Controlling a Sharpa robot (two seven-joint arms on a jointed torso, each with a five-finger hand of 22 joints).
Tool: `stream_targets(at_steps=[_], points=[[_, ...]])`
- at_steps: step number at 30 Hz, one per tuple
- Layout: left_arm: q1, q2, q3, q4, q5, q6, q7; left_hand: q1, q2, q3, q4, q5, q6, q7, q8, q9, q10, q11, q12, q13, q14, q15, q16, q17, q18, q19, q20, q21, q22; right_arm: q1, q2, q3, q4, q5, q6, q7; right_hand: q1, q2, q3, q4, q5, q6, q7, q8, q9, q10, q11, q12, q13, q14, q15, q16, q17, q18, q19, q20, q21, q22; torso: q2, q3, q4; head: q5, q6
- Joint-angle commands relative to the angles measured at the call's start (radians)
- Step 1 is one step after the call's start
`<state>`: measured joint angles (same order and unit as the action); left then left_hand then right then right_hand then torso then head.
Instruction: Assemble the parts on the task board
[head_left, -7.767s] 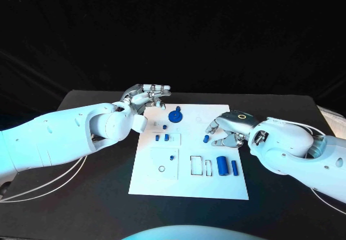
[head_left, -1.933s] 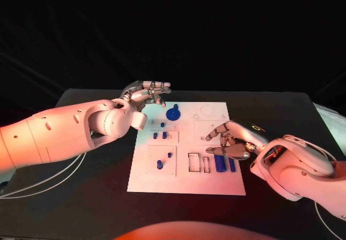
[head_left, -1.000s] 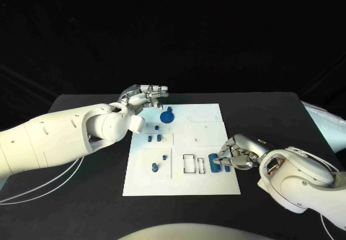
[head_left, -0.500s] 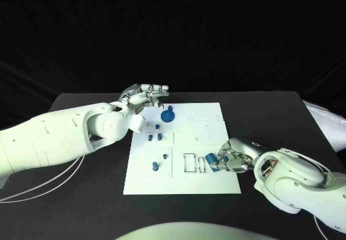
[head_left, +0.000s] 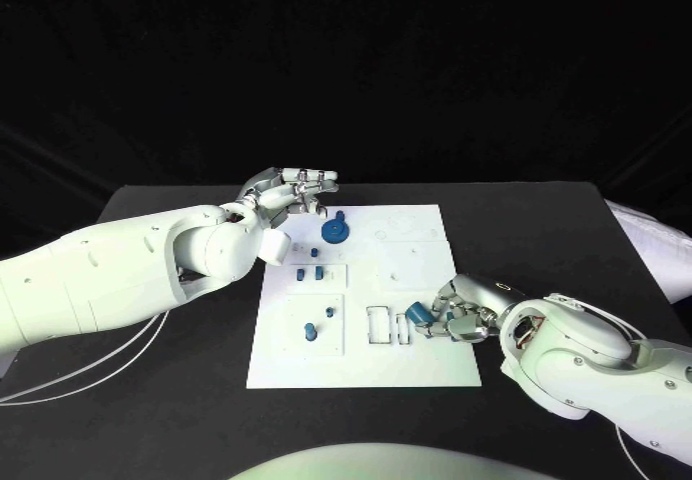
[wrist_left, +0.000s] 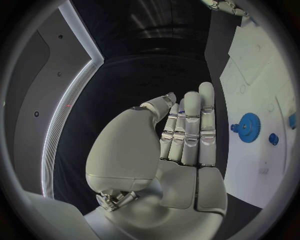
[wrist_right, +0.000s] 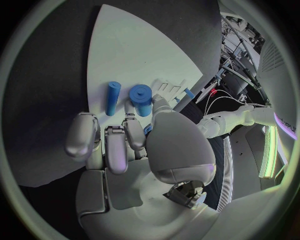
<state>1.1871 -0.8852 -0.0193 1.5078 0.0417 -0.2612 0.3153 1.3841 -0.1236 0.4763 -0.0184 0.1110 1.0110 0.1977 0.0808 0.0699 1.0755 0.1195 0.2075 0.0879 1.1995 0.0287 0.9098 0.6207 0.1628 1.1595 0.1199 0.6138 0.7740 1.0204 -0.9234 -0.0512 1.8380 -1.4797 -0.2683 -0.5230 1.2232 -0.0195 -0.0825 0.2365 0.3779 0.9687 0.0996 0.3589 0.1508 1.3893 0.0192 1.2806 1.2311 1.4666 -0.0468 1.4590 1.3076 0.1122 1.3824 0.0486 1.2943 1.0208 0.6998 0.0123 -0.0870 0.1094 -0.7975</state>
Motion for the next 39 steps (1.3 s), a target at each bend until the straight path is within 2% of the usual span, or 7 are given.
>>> stream_targets(at_steps=[1,11,16,21,24,28,39], points=[[0.0,0.001,0.0,0.001,-0.006,0.026,0.001,-0.002,0.008,-0.001,-0.004,0.005,-0.01,0.0,0.006,0.001,-0.006,0.002,0.003,0.0,-0.004,0.0,-0.004,-0.001,0.02,-0.003,0.006,-0.005,-0.002,-0.01,0.002,-0.007,-0.014,-0.005,0.001,-0.006,0.019,0.018,0.002,0.005,0.011,0.0,-0.004,0.01,0.001,0.004,-0.005,0.006,0.005,0.07,-0.011,0.008,0.069,-0.013,0.003,0.002,0.005,0.004,0.0,-0.0002,0.001,0.001,0.0],[0.0,0.0,0.0,0.001,-0.007,0.027,0.0,-0.002,0.008,-0.001,-0.004,0.005,-0.01,0.0,0.006,0.001,-0.006,0.002,0.003,0.0,-0.004,0.0,-0.004,-0.001,0.02,-0.003,0.006,-0.005,-0.002,-0.009,-0.025,-0.004,0.043,0.034,-0.145,0.047,0.047,0.053,0.008,0.015,0.066,0.028,-0.017,0.033,0.013,0.018,-0.017,0.014,0.028,0.074,-0.02,0.019,0.088,-0.016,0.011,-0.006,0.02,0.028,0.0,0.0005,-0.0008,0.003,0.001],[-0.001,0.002,0.0,0.0,-0.007,0.029,0.0,-0.002,0.007,-0.001,-0.004,0.005,-0.01,0.0,0.006,0.001,-0.006,0.002,0.003,0.0,-0.004,0.0,-0.004,-0.001,0.02,-0.003,0.006,-0.005,-0.002,-0.001,-0.025,0.0,0.078,0.063,-0.176,0.06,0.046,0.055,0.006,0.02,0.072,0.027,-0.017,0.033,0.014,0.022,-0.017,0.017,0.033,0.074,-0.021,0.021,0.092,-0.017,0.013,-0.008,0.024,0.035,0.0,0.001,0.0009,0.001,0.002],[-0.001,0.003,0.0,-0.001,-0.007,0.03,0.001,-0.001,0.007,-0.001,-0.006,0.006,-0.011,0.0,0.007,0.001,-0.008,0.002,0.004,0.0,-0.005,0.0,-0.004,-0.002,0.02,-0.003,0.005,-0.005,-0.002,0.002,-0.005,0.002,0.084,0.098,-0.157,0.055,0.04,0.053,-0.004,0.034,0.101,0.025,-0.018,0.032,0.017,0.024,-0.018,0.014,0.036,0.074,-0.022,0.022,0.092,-0.018,0.014,-0.01,0.025,0.036,0.001,0.0002,0.0004,-0.001,0.002],[-0.002,0.003,0.0,-0.001,-0.007,0.03,0.001,-0.001,0.007,-0.001,-0.006,0.006,-0.011,0.0,0.007,0.001,-0.008,0.002,0.004,0.0,-0.005,0.0,-0.004,-0.002,0.02,-0.003,0.005,-0.005,-0.002,0.002,0.016,0.002,0.076,0.111,-0.124,0.044,0.028,0.055,-0.011,0.048,0.109,0.025,-0.017,0.032,0.019,0.025,-0.017,0.012,0.038,0.074,-0.022,0.022,0.092,-0.018,0.014,-0.01,0.026,0.037,0.001,0.0005,-0.0019,0.002,0.003],[-0.002,0.004,0.0,0.0,-0.007,0.031,0.0,-0.001,0.007,-0.001,-0.006,0.006,-0.011,0.0,0.007,0.001,-0.008,0.002,0.004,0.0,-0.005,0.0,-0.004,-0.002,0.02,-0.003,0.005,-0.005,-0.002,0.0,0.042,0.002,0.069,0.118,-0.078,0.029,0.004,0.061,-0.025,0.054,0.122,0.031,-0.02,0.035,0.023,0.027,-0.019,0.008,0.038,0.074,-0.022,0.022,0.092,-0.018,0.014,-0.01,0.027,0.037,0.002,0.0007,0.0,-0.001,0.002],[-0.002,0.006,0.0,-0.001,-0.007,0.032,0.0,0.0,0.008,-0.001,-0.007,0.007,-0.011,0.0,0.007,0.001,-0.009,0.002,0.005,0.0,-0.006,0.0,-0.004,-0.002,0.02,-0.003,0.005,-0.006,-0.002,-0.002,0.084,0.001,0.041,0.107,-0.019,-0.012,-0.074,0.083,-0.066,0.055,0.083,0.055,-0.033,0.054,0.042,0.029,-0.029,-0.008,0.038,0.073,-0.03,0.019,0.088,-0.017,0.013,-0.016,0.026,0.037,0.001,0.0005,-0.0001,0.002,-0.001]])
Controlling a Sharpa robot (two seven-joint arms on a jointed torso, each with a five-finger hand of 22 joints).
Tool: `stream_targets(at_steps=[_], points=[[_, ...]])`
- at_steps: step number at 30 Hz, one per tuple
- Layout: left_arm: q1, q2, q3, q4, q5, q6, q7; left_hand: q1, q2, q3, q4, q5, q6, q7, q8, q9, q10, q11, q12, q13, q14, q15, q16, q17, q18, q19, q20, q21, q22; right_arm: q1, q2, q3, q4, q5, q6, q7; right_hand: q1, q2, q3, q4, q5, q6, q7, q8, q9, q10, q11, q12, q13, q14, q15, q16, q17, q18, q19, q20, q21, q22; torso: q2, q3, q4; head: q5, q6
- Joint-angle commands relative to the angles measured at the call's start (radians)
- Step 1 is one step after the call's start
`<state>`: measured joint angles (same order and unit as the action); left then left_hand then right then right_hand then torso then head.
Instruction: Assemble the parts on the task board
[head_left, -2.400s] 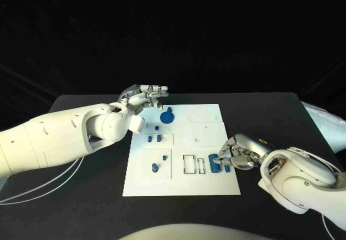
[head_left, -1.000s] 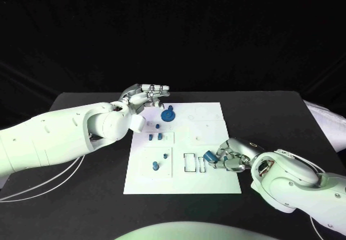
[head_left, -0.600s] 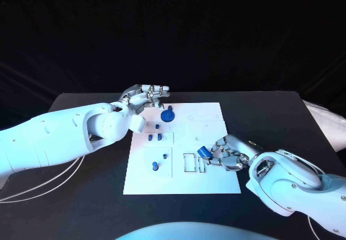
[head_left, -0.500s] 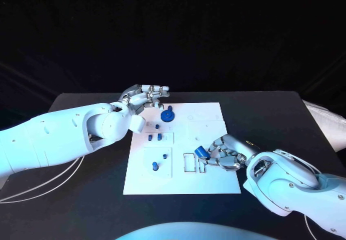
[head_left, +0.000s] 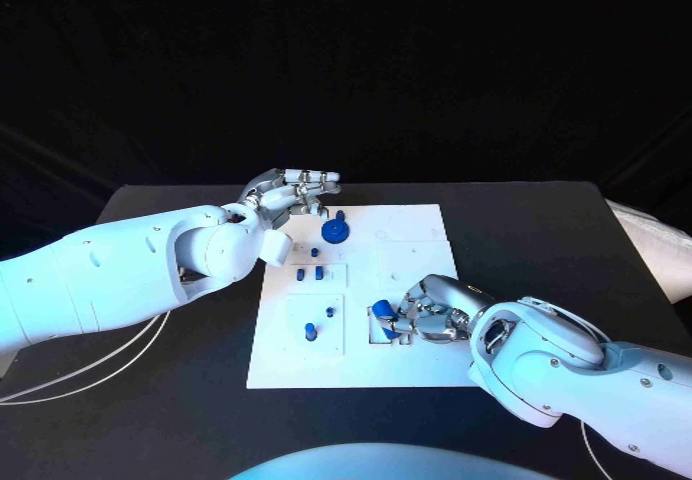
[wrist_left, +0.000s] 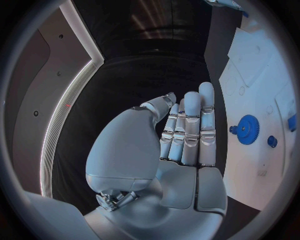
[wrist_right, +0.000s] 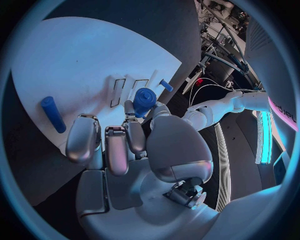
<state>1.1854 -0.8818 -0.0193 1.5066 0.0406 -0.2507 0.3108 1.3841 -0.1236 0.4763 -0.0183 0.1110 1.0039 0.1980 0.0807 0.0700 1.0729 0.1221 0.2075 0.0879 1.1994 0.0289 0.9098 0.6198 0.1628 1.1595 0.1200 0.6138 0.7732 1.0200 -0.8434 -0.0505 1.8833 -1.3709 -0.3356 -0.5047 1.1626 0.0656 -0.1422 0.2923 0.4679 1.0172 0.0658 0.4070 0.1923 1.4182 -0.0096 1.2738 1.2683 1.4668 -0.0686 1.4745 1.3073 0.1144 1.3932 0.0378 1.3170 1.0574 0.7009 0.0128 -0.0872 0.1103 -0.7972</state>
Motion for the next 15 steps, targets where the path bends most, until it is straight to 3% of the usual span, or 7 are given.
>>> stream_targets(at_steps=[1,9,11,15], points=[[0.0,0.003,0.0,0.0,-0.006,0.021,0.004,0.0,0.008,-0.001,-0.007,0.007,-0.004,0.0,0.007,0.001,-0.006,0.0,0.005,0.0,-0.006,0.0,-0.004,-0.002,0.02,-0.003,0.005,-0.006,-0.001,-0.001,0.007,0.0,-0.006,-0.003,0.05,-0.032,-0.015,-0.002,-0.007,-0.001,-0.008,0.008,0.001,0.007,0.001,0.001,-0.001,-0.002,0.001,0.073,-0.009,0.004,0.088,-0.019,0.002,-0.006,0.004,0.001,0.0,0.0002,0.0001,0.002,-0.002],[0.0,0.003,0.0,0.0,-0.006,0.023,0.003,0.0,0.008,-0.001,-0.007,0.007,-0.004,0.0,0.007,0.001,-0.006,0.0,0.005,0.0,-0.006,0.0,-0.004,-0.002,0.02,-0.003,0.005,-0.006,-0.001,-0.001,0.022,0.0,-0.02,-0.014,0.055,-0.05,-0.028,0.003,-0.018,-0.001,-0.027,0.011,-0.002,0.012,0.008,0.002,-0.003,-0.006,0.002,0.073,-0.011,0.003,0.088,-0.019,0.002,-0.008,0.003,0.0,0.001,0.0004,0.0006,0.003,-0.008],[0.0,0.003,0.0,0.0,-0.006,0.023,0.003,0.0,0.008,-0.001,-0.007,0.007,-0.004,0.0,0.007,0.001,-0.006,0.0,0.005,0.0,-0.006,0.0,-0.004,-0.002,0.02,-0.003,0.005,-0.006,-0.001,-0.001,0.023,0.0,-0.023,-0.021,0.052,-0.056,-0.047,0.006,-0.033,-0.001,-0.071,0.011,-0.003,0.014,0.013,0.002,-0.004,-0.01,0.002,0.073,-0.012,0.003,0.087,-0.019,0.002,-0.009,0.002,0.0,0.0,0.0004,0.0004,0.003,-0.008],[0.0,0.003,0.0,0.0,-0.006,0.023,0.003,0.0,0.008,-0.001,-0.007,0.007,-0.004,0.0,0.007,0.001,-0.006,0.0,0.005,0.0,-0.006,0.0,-0.004,-0.002,0.02,-0.003,0.005,-0.006,-0.001,-0.001,0.024,0.0,-0.025,-0.03,0.045,-0.057,-0.109,0.005,-0.082,-0.002,-0.223,0.005,-0.003,0.017,0.023,-0.002,-0.003,-0.026,-0.004,0.071,-0.012,-0.003,0.078,-0.019,0.001,-0.01,0.0,-0.003,0.0,0.0004,-0.0006,0.004,-0.008]])
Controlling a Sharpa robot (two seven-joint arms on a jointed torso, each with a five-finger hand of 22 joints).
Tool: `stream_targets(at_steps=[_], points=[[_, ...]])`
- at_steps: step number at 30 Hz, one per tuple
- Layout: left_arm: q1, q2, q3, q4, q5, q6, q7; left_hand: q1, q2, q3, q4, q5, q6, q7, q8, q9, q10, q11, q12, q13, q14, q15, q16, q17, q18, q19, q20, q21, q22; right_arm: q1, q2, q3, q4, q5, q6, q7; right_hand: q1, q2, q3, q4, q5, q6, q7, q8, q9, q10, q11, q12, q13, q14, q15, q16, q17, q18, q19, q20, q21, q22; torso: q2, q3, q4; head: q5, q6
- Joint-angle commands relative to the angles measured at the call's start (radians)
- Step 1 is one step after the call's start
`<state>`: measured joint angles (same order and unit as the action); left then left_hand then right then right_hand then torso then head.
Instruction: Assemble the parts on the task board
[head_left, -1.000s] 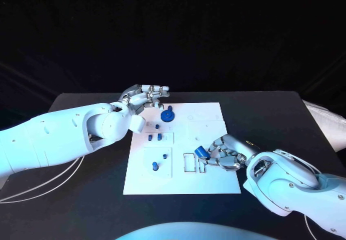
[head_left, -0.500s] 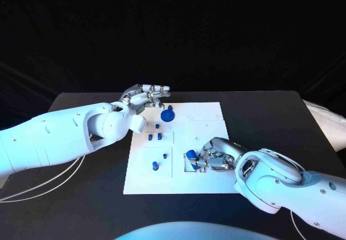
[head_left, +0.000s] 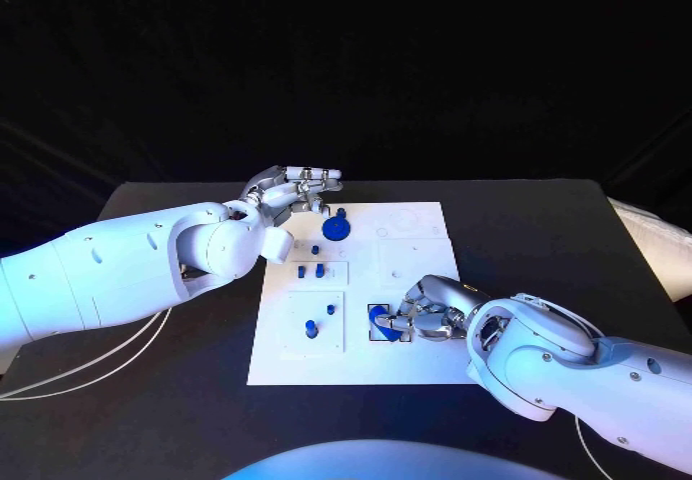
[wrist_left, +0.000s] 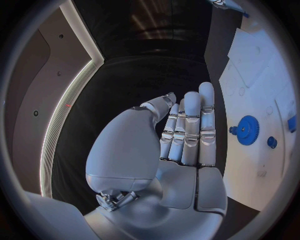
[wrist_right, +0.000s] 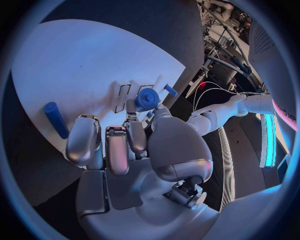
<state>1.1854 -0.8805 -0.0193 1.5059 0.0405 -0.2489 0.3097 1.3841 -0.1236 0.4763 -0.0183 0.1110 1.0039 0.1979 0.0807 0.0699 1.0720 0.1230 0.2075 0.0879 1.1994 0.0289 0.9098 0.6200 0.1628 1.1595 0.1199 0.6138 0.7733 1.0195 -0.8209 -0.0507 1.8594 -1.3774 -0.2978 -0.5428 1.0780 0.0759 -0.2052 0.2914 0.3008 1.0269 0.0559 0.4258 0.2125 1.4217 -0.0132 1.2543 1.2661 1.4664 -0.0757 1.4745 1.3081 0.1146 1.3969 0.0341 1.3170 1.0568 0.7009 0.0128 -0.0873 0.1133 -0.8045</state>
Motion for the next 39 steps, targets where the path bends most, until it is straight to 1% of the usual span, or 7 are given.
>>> stream_targets(at_steps=[1,5,10,15,21,34,39], points=[[0.0,0.001,0.0,0.0,-0.006,0.021,0.004,0.0,0.008,-0.001,-0.007,0.007,-0.004,0.0,0.007,0.001,-0.005,-0.001,0.005,0.0,-0.006,0.0,-0.004,-0.002,0.02,-0.003,0.005,-0.006,-0.001,-0.001,0.002,0.0,-0.001,-0.027,0.007,-0.018,-0.041,-0.007,-0.032,-0.002,-0.093,-0.006,0.008,-0.001,0.005,-0.007,0.001,-0.011,-0.004,0.07,-0.004,-0.005,0.075,-0.019,-0.004,-0.005,-0.001,-0.003,0.0,0.0004,-0.0005,0.001,-0.001],[0.0,0.002,0.0,0.0,-0.006,0.022,0.003,0.0,0.008,-0.001,-0.007,0.007,-0.004,0.0,0.007,0.001,-0.005,-0.001,0.005,0.0,-0.006,0.0,-0.004,-0.002,0.02,-0.003,0.005,-0.006,-0.001,-0.001,0.004,0.0,-0.001,-0.039,0.005,-0.012,-0.088,-0.017,-0.071,0.001,-0.192,-0.011,0.008,0.002,0.013,-0.005,0.002,-0.012,0.003,0.071,-0.004,-0.003,0.078,-0.02,-0.002,-0.005,0.001,0.003,0.0,0.0007,-0.0005,0.002,-0.002],[0.0,0.002,0.0,-0.001,-0.006,0.024,0.001,0.0,0.008,-0.001,-0.007,0.007,-0.004,0.0,0.007,0.001,-0.005,-0.001,0.005,0.0,-0.006,0.0,-0.004,-0.002,0.02,-0.003,0.005,-0.006,-0.001,-0.001,0.003,0.0,0.0,-0.048,0.008,-0.004,-0.083,-0.025,-0.075,-0.003,-0.199,-0.012,0.008,0.004,0.018,-0.004,0.002,-0.014,0.005,0.072,-0.003,-0.002,0.08,-0.021,-0.001,-0.004,0.003,0.006,0.0,0.0012,-0.0006,0.004,-0.002],[0.0,0.002,0.0,-0.001,-0.008,0.024,0.0,0.0,0.008,-0.001,-0.009,0.008,-0.005,0.001,0.007,0.001,-0.006,-0.001,0.006,-0.001,-0.007,0.0,-0.004,-0.003,0.02,-0.004,0.005,-0.006,-0.001,-0.001,0.001,0.0,0.002,-0.052,0.015,0.011,0.103,-0.001,-0.018,-0.089,-0.108,-0.016,0.007,0.008,0.029,0.0,0.0,-0.015,0.014,0.073,-0.005,-0.001,0.082,-0.021,0.0,-0.006,0.004,0.009,0.0,0.0009,-0.0005,0.005,-0.003],[0.0,0.001,0.0,-0.001,-0.009,0.023,-0.001,0.0,0.008,-0.001,-0.009,0.008,-0.005,0.001,0.007,0.001,-0.006,-0.001,0.006,-0.001,-0.007,0.0,-0.004,-0.003,0.02,-0.004,0.005,-0.006,-0.001,-0.001,0.003,0.0,0.002,-0.066,0.028,0.017,0.24,0.001,0.031,-0.184,-0.172,-0.014,0.005,0.013,0.037,0.001,-0.003,-0.018,0.019,0.073,-0.007,0.0,0.085,-0.022,0.001,-0.008,0.006,0.014,-0.001,0.0005,-0.0004,0.005,-0.004],[0.0,0.0,0.0,0.0,-0.009,0.023,-0.001,0.0,0.008,-0.001,-0.009,0.008,-0.005,0.001,0.007,0.001,-0.006,-0.001,0.006,-0.001,-0.007,0.0,-0.004,-0.003,0.02,-0.004,0.005,-0.006,-0.001,-0.001,-0.005,-0.001,0.001,-0.079,-0.002,0.018,0.214,0.009,0.03,-0.175,-0.167,-0.006,0.004,0.017,0.042,0.005,-0.003,-0.018,0.023,0.073,-0.007,0.0,0.086,-0.022,0.001,-0.008,0.006,0.016,0.0,0.0007,-0.0002,0.005,-0.005],[0.0,-0.003,0.0,0.001,-0.009,0.024,-0.002,0.0,0.008,-0.001,-0.009,0.008,-0.005,0.001,0.007,0.001,-0.006,-0.001,0.006,-0.001,-0.007,0.0,-0.004,-0.003,0.02,-0.004,0.005,-0.006,-0.001,0.0,-0.064,-0.001,0.037,-0.02,-0.026,0.123,0.195,0.009,0.024,-0.164,-0.133,-0.014,0.005,0.013,0.043,0.004,-0.002,-0.023,0.023,0.073,-0.007,-0.001,0.085,-0.022,0.0,-0.007,0.006,0.015,0.0,0.0011,0.0004,0.005,-0.004]])
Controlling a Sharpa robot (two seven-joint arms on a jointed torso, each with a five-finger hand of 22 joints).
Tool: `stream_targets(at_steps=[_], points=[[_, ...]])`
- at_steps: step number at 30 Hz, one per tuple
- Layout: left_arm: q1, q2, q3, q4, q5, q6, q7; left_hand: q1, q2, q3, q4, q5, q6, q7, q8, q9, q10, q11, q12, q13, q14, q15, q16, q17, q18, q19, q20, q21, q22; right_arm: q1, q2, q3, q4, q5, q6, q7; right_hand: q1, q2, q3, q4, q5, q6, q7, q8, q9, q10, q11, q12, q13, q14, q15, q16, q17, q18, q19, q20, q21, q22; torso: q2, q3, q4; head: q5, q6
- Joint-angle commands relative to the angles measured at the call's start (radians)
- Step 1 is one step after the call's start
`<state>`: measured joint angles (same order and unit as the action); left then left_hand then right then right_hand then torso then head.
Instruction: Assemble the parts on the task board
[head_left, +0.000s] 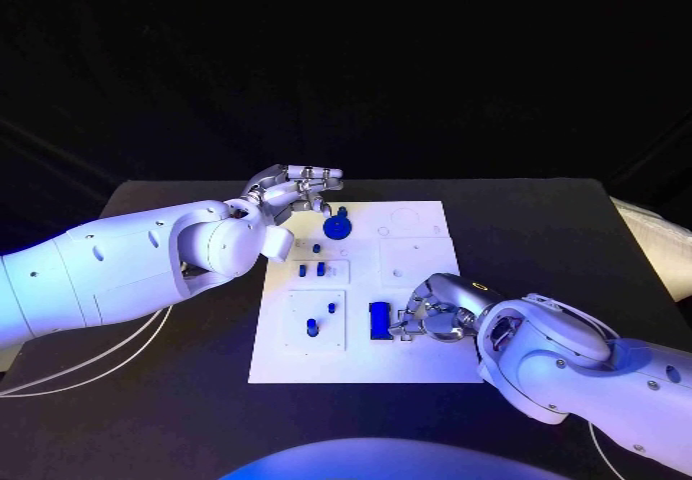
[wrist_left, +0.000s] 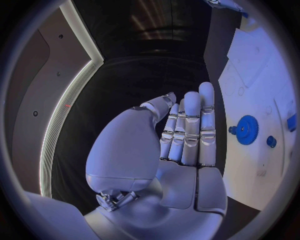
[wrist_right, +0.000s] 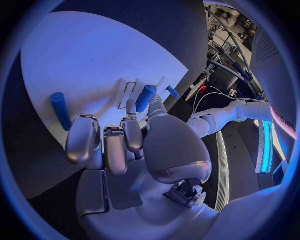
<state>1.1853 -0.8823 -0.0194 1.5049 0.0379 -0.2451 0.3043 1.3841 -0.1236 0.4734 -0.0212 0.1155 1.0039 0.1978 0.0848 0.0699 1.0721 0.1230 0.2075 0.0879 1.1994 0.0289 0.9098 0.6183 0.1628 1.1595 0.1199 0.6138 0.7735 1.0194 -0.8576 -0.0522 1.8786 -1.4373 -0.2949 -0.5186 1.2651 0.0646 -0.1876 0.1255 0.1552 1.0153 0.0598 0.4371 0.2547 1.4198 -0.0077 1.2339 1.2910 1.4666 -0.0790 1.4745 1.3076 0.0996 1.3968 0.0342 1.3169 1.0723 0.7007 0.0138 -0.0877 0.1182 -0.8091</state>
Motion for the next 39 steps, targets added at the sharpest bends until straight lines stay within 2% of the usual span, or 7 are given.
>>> stream_targets(at_steps=[1,9,14,16,19,26,39], points=[[0.0,-0.002,0.0,0.002,-0.007,0.02,0.003,0.0,0.008,0.001,-0.006,0.003,-0.005,0.001,0.003,0.001,-0.006,-0.001,0.006,0.0,-0.007,0.0,-0.004,-0.001,0.02,-0.004,0.005,-0.006,-0.001,0.001,-0.043,0.0,0.027,0.053,-0.03,0.117,0.021,0.026,0.014,-0.005,0.021,-0.005,0.001,0.0,0.001,0.006,-0.009,-0.003,-0.001,0.073,-0.004,0.0,0.086,-0.007,0.0,-0.008,0.006,0.0,0.0,0.0001,0.0011,0.0,0.001],[0.0,-0.013,0.0,0.005,-0.007,0.016,0.004,0.0,0.008,0.001,-0.006,0.003,-0.005,0.001,0.003,0.001,-0.006,-0.001,0.006,0.0,-0.007,0.0,-0.004,-0.001,0.02,-0.004,0.005,-0.006,-0.001,0.031,-0.199,0.0,0.075,0.073,-0.036,0.181,0.064,0.029,0.037,-0.038,0.045,-0.045,0.019,-0.038,-0.012,-0.003,0.004,-0.017,-0.005,0.073,0.005,0.001,0.09,-0.008,-0.002,-0.003,0.006,0.002,-0.002,-0.0002,-0.0081,0.0,0.002],[-0.001,-0.011,0.0,0.005,-0.007,0.02,0.005,0.0,0.008,0.001,-0.007,0.003,-0.005,0.001,0.004,0.001,-0.007,-0.001,0.007,0.0,-0.007,0.0,-0.004,-0.001,0.02,-0.004,0.005,-0.006,-0.001,0.037,-0.256,-0.002,0.074,-0.009,-0.033,0.134,0.07,0.035,0.046,-0.044,0.056,-0.049,0.023,-0.055,-0.019,-0.007,0.008,-0.025,-0.009,0.073,0.009,0.003,0.093,-0.008,-0.001,0.001,0.008,0.006,-0.002,0.0013,-0.0082,-0.001,0.005],[-0.001,-0.01,0.0,0.004,-0.007,0.021,0.005,0.0,0.008,0.001,-0.008,0.004,-0.005,0.001,0.004,0.001,-0.007,-0.001,0.008,0.0,-0.007,0.0,-0.004,-0.002,0.02,-0.004,0.005,-0.006,-0.001,0.038,-0.269,-0.002,0.071,-0.026,-0.035,0.103,0.081,0.046,0.062,-0.049,0.028,-0.047,0.023,-0.063,-0.022,-0.013,0.009,-0.04,-0.019,0.073,0.01,0.002,0.091,-0.008,-0.001,0.003,0.008,0.006,-0.003,0.0011,-0.0098,-0.004,0.006],[-0.002,-0.01,0.0,0.004,-0.008,0.021,0.006,0.0,0.008,0.001,-0.008,0.004,-0.005,0.001,0.004,0.001,-0.007,-0.001,0.008,0.0,-0.007,0.0,-0.004,-0.002,0.02,-0.004,0.005,-0.006,-0.001,0.038,-0.28,-0.003,0.067,-0.058,-0.044,0.068,0.089,0.052,0.077,-0.054,0.01,-0.04,0.023,-0.07,-0.025,-0.016,0.008,-0.047,-0.022,0.073,0.01,0.002,0.092,-0.008,-0.002,0.003,0.008,0.005,-0.002,0.0004,-0.0098,-0.012,0.009],[-0.008,-0.006,0.0,0.001,-0.008,0.023,0.006,0.0,0.008,0.001,-0.008,0.004,-0.005,0.001,0.004,0.001,-0.007,-0.001,0.008,0.0,-0.007,0.0,-0.004,-0.002,0.02,-0.004,0.005,-0.006,-0.001,0.036,-0.277,-0.006,0.054,-0.116,-0.01,-0.009,0.048,0.028,0.075,-0.03,0.001,-0.012,0.019,-0.077,-0.027,-0.006,0.006,-0.037,-0.012,0.074,0.009,0.004,0.097,-0.008,0.0,0.004,0.011,0.012,-0.002,0.001,-0.011,-0.019,0.015],[-0.013,0.001,0.0,-0.001,-0.008,0.026,0.006,0.0,0.008,0.001,-0.008,0.004,-0.005,0.001,0.004,0.001,-0.007,-0.001,0.008,0.0,-0.007,0.0,-0.004,-0.002,0.02,-0.004,0.005,-0.006,-0.001,0.016,-0.209,-0.008,0.017,-0.105,0.013,-0.033,0.024,0.011,0.081,-0.006,0.007,-0.016,0.023,-0.096,-0.033,-0.006,0.009,-0.041,-0.012,0.074,0.01,0.005,0.097,-0.008,-0.001,0.004,0.011,0.012,-0.001,-0.0003,-0.0081,-0.021,0.012]])
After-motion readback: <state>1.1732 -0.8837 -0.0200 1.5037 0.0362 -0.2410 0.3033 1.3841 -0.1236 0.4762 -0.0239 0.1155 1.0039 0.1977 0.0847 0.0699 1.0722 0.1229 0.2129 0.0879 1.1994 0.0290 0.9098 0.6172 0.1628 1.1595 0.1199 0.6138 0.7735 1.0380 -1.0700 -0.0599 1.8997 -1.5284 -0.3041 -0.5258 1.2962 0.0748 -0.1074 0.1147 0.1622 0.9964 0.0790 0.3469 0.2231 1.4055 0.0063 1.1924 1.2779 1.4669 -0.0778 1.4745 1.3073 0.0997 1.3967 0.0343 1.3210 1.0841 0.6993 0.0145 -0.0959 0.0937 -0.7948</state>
